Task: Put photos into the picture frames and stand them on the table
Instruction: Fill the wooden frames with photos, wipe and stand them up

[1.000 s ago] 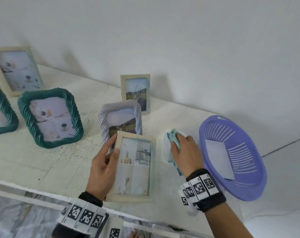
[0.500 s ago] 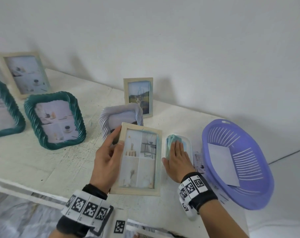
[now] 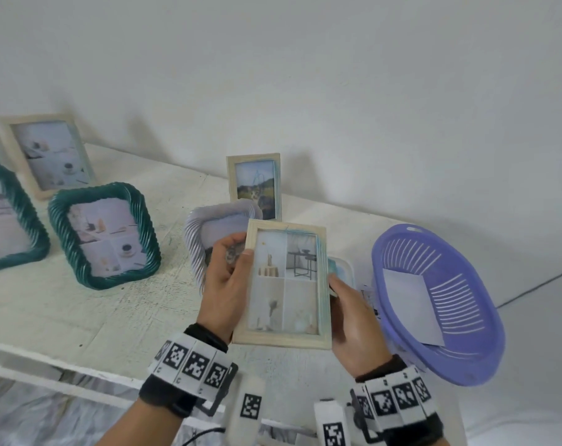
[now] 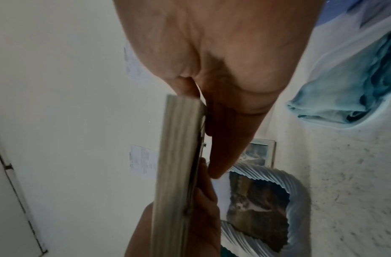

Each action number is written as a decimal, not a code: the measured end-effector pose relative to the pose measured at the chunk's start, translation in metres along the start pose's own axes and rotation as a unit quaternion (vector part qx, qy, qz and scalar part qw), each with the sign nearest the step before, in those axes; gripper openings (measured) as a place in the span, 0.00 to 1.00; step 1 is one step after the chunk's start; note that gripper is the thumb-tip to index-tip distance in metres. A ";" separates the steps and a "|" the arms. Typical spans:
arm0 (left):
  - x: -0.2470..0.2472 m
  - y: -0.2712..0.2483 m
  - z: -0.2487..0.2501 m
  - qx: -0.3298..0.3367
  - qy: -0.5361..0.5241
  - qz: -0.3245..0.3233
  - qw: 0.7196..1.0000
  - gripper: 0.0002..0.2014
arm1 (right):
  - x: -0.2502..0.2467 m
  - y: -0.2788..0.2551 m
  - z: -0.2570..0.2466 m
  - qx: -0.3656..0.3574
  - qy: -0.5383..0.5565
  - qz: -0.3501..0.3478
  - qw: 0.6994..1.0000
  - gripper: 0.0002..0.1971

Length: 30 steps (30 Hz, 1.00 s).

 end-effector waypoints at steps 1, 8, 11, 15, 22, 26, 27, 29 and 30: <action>0.005 0.000 -0.002 -0.018 -0.007 -0.009 1.000 0.10 | 0.001 -0.002 -0.002 -0.018 0.034 -0.004 0.999 0.21; 0.062 -0.009 -0.012 -0.115 0.018 -0.206 0.972 0.36 | 0.021 -0.020 -0.020 -0.100 -0.101 -0.044 0.989 0.14; 0.071 -0.010 -0.021 -0.170 -0.016 -0.231 0.958 0.55 | 0.044 -0.028 -0.032 -0.150 -0.244 -0.067 0.956 0.16; 0.078 -0.013 -0.011 -0.181 -0.093 -0.256 0.945 0.39 | 0.062 -0.030 -0.041 -0.188 -0.425 -0.027 0.885 0.20; 0.058 -0.001 0.009 -0.151 -0.063 -0.257 0.952 0.22 | 0.079 -0.031 -0.077 -0.234 -0.701 0.087 0.668 0.14; 0.039 0.012 0.024 -0.136 -0.044 -0.233 0.962 0.29 | 0.107 -0.022 -0.090 -0.203 -0.827 0.150 0.502 0.14; 0.033 0.016 0.032 -0.126 -0.041 -0.220 0.966 0.33 | 0.112 -0.020 -0.091 -0.200 -0.826 0.163 0.501 0.15; 0.018 0.024 0.042 -0.109 -0.031 -0.201 0.973 0.44 | 0.122 -0.009 -0.090 -0.181 -0.773 0.143 0.591 0.13; 0.010 0.030 0.042 -0.107 -0.019 -0.198 0.974 0.47 | 0.124 0.001 -0.089 -0.168 -0.706 0.114 0.678 0.12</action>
Point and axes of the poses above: each hand's wrist, its own y-axis towards the middle knuckle, its own x-axis out of the palm, z = x × y, the point moved 10 cm from there along y, towards the middle knuckle, and after that the axes turned 13 degrees about -z, right-handed, at the moved point
